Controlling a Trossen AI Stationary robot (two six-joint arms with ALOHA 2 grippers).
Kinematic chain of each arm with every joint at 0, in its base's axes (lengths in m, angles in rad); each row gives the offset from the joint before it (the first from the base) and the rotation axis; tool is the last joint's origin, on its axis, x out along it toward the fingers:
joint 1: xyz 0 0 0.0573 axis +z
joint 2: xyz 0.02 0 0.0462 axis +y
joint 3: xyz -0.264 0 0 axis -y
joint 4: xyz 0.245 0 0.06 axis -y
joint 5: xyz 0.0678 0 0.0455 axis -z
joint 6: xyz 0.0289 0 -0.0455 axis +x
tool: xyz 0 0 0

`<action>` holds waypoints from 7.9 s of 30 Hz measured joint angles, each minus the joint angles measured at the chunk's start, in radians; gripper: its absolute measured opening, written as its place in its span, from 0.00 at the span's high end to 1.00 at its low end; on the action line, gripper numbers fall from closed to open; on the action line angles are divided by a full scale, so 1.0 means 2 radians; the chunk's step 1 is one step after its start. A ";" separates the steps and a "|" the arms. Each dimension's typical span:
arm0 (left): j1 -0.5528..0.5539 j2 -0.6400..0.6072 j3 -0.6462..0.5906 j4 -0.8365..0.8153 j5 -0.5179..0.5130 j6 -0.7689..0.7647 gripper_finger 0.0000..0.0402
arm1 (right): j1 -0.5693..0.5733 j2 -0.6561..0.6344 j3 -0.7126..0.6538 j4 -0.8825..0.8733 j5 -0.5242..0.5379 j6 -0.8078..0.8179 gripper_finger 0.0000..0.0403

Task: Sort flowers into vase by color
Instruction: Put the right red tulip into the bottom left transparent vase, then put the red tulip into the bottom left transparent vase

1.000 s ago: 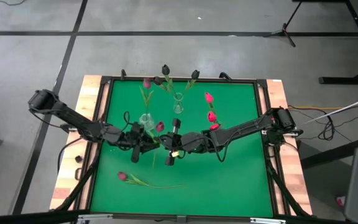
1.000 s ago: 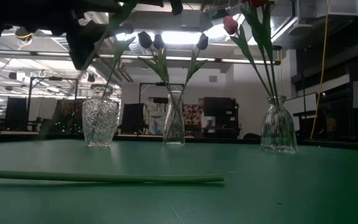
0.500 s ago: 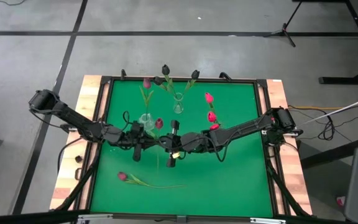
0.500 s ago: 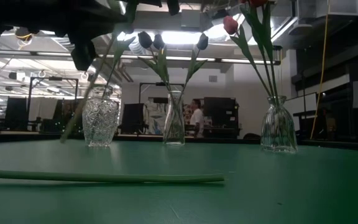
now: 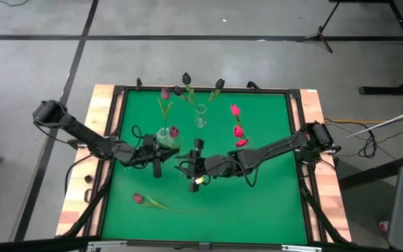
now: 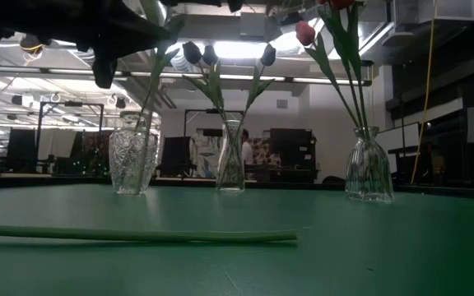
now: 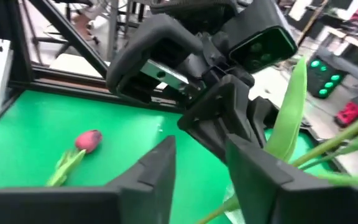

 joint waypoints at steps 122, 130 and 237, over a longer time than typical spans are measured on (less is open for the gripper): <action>0.137 -0.320 0.000 -0.378 0.039 0.090 0.72 | 0.222 -0.586 -0.245 -0.299 0.145 0.106 0.55; 0.137 -0.320 0.000 -0.432 0.026 0.070 0.65 | 0.222 -0.586 -0.245 -0.304 0.144 0.108 0.55; -0.189 -0.273 0.089 -0.525 -0.011 -0.098 0.65 | 0.071 0.255 0.147 0.012 -0.105 0.121 0.50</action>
